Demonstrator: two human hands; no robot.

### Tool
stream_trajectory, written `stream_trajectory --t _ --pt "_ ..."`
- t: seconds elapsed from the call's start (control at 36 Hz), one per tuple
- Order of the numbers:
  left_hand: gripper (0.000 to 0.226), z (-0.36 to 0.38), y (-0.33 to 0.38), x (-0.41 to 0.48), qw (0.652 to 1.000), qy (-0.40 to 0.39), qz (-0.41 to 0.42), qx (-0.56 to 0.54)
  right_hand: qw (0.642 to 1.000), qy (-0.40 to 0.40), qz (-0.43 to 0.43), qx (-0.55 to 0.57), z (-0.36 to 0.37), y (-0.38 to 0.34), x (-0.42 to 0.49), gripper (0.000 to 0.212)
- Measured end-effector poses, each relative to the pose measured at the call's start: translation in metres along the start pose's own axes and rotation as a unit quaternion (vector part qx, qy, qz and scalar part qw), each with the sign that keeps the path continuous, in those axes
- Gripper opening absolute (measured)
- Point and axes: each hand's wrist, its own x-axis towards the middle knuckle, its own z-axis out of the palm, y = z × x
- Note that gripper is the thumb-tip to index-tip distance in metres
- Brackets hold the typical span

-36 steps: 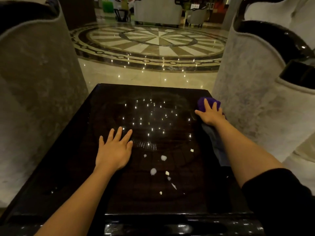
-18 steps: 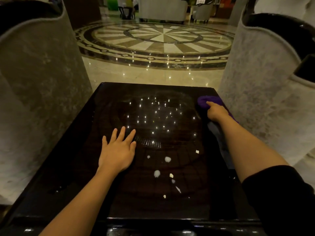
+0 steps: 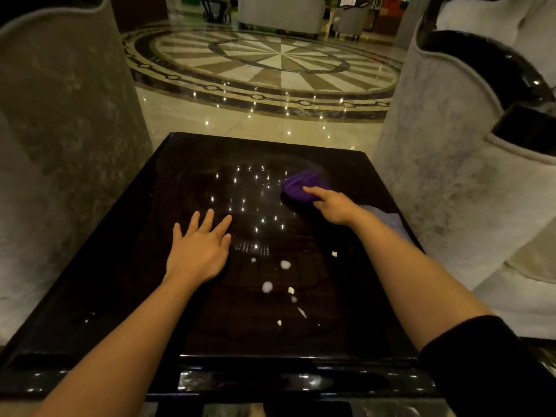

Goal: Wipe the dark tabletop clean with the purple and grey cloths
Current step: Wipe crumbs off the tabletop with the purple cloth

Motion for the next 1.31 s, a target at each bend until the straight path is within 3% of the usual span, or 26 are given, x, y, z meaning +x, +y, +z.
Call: stream_trajectory --t 0.67,1.31 --pt "0.047 -0.001 -0.013 -0.016 0.998 -0.015 0.062 0.004 0.999 0.007 -0.023 0.047 0.045 -0.018 -0.084 0.044" --pt "0.047 0.000 -0.021 -0.057 0.999 0.005 0.043 -0.016 0.994 0.002 -0.071 0.083 0.069 -0.055 -0.117 0.041"
